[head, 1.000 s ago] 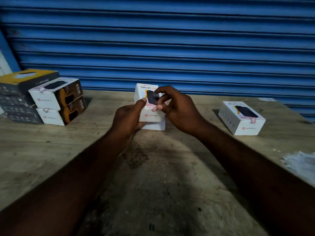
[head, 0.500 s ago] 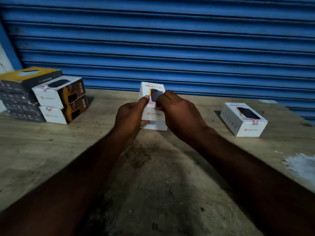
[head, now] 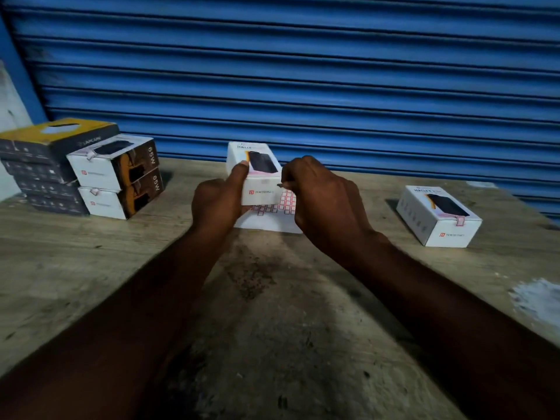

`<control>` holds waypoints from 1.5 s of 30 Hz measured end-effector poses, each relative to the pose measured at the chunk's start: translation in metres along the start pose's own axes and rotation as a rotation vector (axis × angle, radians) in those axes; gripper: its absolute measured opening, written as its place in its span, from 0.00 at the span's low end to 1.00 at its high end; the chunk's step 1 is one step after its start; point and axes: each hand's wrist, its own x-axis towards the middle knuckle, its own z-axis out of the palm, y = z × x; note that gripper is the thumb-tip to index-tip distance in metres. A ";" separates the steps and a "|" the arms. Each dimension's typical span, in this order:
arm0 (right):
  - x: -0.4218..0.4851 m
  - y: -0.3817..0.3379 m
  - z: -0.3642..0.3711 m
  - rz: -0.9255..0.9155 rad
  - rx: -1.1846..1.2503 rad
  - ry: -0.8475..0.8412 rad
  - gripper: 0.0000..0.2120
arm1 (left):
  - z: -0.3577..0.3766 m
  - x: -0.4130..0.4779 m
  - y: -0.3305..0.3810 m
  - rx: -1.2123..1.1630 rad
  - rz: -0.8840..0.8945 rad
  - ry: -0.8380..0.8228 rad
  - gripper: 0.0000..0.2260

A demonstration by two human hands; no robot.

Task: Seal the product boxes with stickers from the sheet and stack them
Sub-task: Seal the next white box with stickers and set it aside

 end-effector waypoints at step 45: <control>0.018 0.017 -0.001 0.456 0.859 -0.240 0.05 | 0.006 -0.018 0.009 -0.168 -0.128 -0.291 0.12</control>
